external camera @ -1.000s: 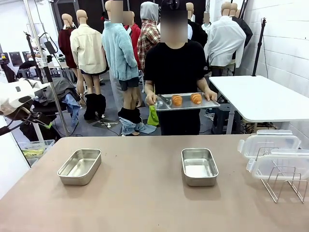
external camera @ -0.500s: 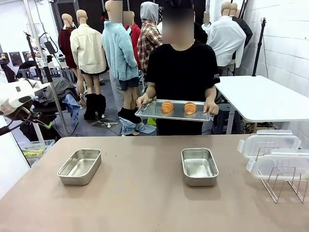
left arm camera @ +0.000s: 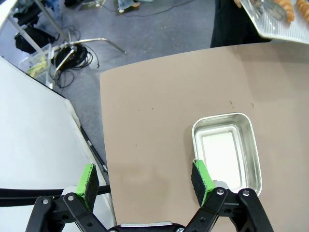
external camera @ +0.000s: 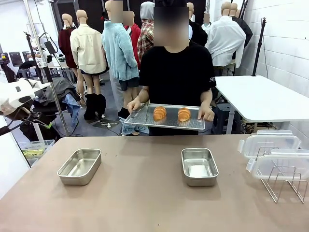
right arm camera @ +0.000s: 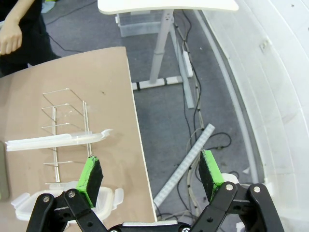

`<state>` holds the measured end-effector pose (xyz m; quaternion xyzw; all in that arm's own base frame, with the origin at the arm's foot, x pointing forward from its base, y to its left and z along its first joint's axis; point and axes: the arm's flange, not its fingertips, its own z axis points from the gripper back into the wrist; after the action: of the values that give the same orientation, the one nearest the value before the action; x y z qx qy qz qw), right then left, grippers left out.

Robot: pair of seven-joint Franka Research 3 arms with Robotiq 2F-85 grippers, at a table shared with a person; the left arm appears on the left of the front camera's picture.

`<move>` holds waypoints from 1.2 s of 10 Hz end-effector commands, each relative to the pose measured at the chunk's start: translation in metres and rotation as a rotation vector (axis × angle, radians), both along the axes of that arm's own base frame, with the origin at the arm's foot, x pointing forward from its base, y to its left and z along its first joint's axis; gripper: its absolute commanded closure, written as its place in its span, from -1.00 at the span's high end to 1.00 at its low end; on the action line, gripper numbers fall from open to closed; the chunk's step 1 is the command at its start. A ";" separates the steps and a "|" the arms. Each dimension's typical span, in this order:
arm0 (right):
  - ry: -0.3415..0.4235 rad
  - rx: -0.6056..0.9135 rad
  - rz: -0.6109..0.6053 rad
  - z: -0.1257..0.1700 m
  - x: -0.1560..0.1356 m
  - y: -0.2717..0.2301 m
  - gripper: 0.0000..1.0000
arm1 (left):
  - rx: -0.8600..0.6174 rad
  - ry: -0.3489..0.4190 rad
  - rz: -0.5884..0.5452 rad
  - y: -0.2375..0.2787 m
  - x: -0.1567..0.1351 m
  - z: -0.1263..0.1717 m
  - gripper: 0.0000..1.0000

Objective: Place the bread in airtight containers.
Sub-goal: Lift both Airtight Container.

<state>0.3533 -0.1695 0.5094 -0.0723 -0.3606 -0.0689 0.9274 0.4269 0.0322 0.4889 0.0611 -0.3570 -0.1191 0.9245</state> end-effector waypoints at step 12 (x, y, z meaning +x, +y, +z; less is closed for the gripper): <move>0.013 -0.019 -0.002 -0.001 0.000 0.001 1.00 | 0.000 -0.007 0.004 0.003 0.000 0.001 1.00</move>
<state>0.3533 -0.1695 0.5094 -0.0723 -0.3606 -0.0689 0.9274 0.4269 0.0322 0.4889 0.0611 -0.3570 -0.1191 0.9245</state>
